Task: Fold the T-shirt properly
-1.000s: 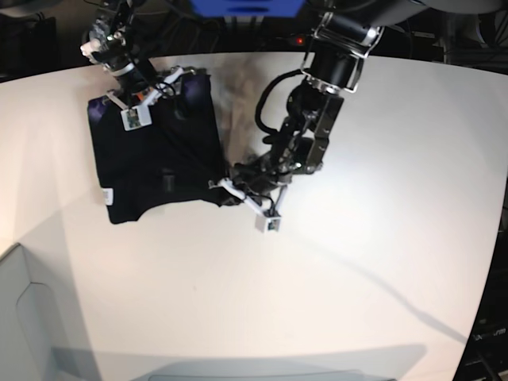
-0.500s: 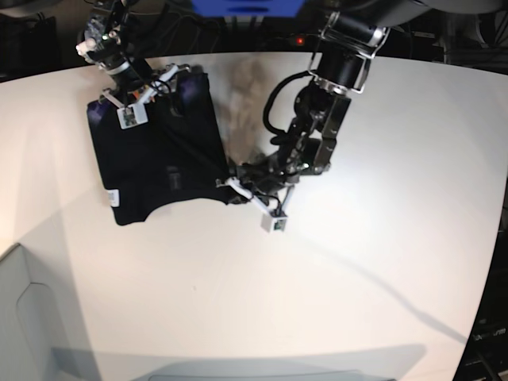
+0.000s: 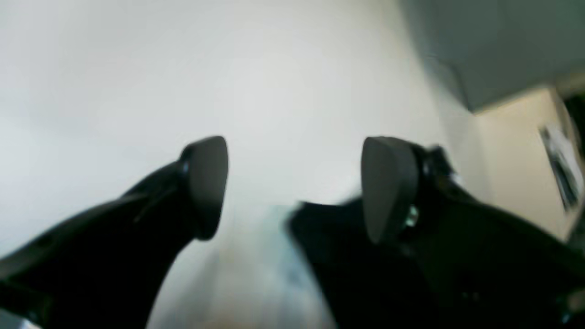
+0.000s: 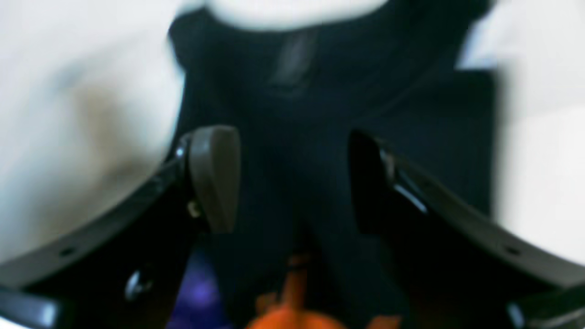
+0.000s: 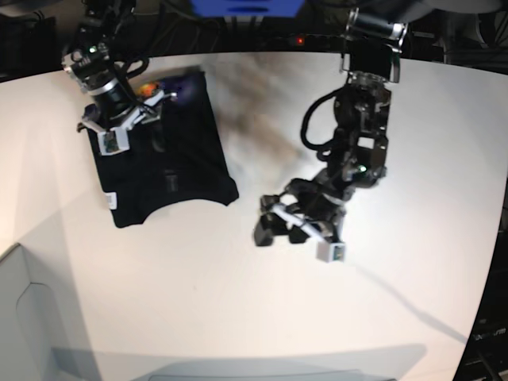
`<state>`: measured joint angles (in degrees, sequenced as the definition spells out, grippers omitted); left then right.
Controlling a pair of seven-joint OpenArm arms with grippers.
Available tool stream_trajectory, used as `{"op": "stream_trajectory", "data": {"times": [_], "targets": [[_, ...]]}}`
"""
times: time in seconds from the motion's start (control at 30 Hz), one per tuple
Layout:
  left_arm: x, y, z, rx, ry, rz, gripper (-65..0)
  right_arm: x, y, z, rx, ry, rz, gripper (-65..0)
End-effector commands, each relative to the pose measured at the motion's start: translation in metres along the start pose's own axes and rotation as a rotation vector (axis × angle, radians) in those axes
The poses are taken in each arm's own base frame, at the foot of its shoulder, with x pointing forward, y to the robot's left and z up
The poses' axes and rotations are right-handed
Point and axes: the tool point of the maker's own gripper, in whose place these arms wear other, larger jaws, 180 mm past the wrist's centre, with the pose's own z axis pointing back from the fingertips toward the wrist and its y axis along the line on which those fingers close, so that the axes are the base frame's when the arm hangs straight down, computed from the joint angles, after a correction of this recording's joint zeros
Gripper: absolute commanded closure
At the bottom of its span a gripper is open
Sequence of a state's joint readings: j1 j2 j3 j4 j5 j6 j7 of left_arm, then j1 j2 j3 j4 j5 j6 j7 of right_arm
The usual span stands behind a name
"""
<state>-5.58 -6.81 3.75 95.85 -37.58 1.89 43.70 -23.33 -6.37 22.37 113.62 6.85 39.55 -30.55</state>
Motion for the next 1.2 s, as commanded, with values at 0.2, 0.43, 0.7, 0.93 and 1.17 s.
{"op": "stream_trajectory", "data": {"times": [0.2,0.43,0.7,0.93,1.17], "targets": [[0.017,0.1,0.076,0.15,-0.107,0.199,-44.1,0.013,-0.092,0.012,-0.243,-0.058,-0.055,-38.3],[0.015,0.207,0.181,0.45,-0.229,0.314,-44.1,-0.048,-0.115,-0.001,-0.241,0.071,-0.163,-38.1],[0.0,0.24,0.238,0.591,-0.251,0.342,-44.0,-0.064,-0.111,0.002,-0.235,0.104,-0.187,-38.1],[-0.022,0.221,0.267,0.634,-0.181,0.268,-43.8,-0.033,-0.124,0.032,-0.327,0.029,-0.14,-38.1],[-0.078,0.197,0.311,0.702,0.007,0.22,-20.4,-0.054,-0.138,0.106,-0.512,0.144,-0.161,-37.8]]}}
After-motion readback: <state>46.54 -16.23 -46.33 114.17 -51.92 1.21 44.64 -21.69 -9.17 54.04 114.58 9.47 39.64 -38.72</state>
